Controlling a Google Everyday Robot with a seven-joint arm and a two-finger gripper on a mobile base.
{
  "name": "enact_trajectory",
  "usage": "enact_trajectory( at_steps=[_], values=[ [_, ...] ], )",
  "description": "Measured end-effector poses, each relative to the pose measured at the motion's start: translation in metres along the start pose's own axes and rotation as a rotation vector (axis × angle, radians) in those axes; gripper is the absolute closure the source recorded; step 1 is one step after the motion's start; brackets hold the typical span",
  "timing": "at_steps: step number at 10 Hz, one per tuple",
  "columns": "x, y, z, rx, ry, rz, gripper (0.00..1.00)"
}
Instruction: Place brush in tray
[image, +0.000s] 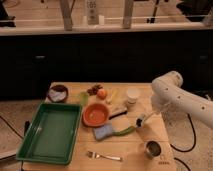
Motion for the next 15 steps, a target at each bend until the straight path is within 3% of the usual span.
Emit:
enact_trajectory(
  at_steps=[6, 15],
  values=[
    [-0.013, 0.002, -0.031, 0.022, 0.028, -0.003, 0.99],
    [-0.052, 0.012, -0.059, 0.01, 0.062, -0.06, 0.99]
  ],
)
